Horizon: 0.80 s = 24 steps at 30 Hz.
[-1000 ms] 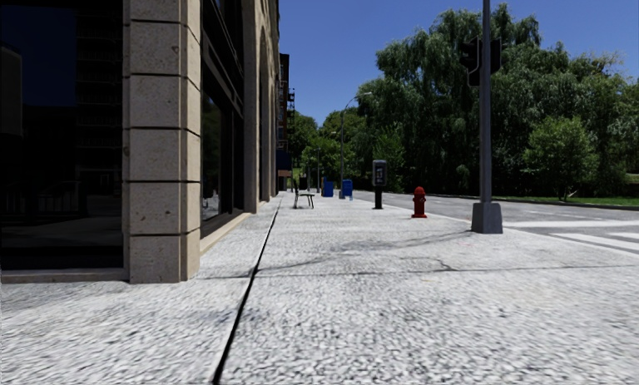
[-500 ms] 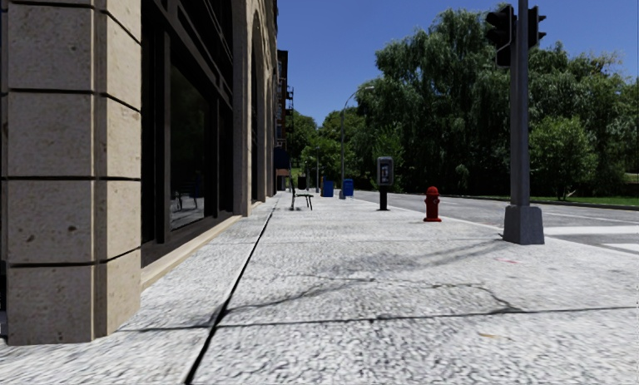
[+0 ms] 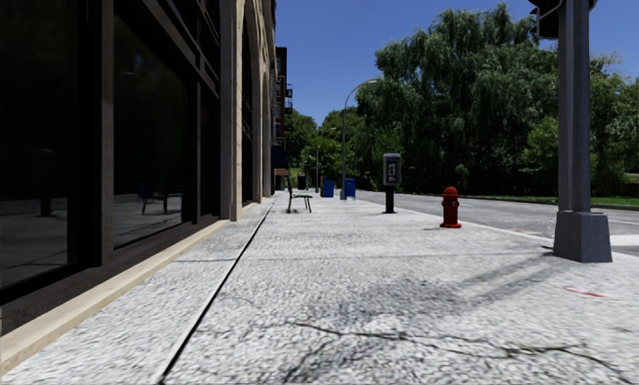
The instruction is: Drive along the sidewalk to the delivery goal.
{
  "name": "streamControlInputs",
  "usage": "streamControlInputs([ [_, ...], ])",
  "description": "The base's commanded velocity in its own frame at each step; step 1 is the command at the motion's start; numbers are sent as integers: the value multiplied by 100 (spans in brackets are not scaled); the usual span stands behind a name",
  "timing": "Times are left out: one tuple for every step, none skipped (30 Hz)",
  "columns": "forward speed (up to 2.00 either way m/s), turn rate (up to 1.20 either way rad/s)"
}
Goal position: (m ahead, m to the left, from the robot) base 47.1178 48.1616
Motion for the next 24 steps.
streamControlInputs([
  [200,-23],
  [200,-24],
  [200,-24],
  [200,-24],
  [200,-24],
  [200,-24],
  [200,-24],
  [200,-24],
  [200,-24],
  [200,-24],
  [200,-24],
  [200,-24],
  [200,-24],
  [200,-24],
  [200,-24],
  [200,-24],
  [200,-24],
  [200,-24],
  [200,-24],
  [200,-24],
  [200,-24],
  [200,-24],
  [200,-24],
  [200,-24],
])
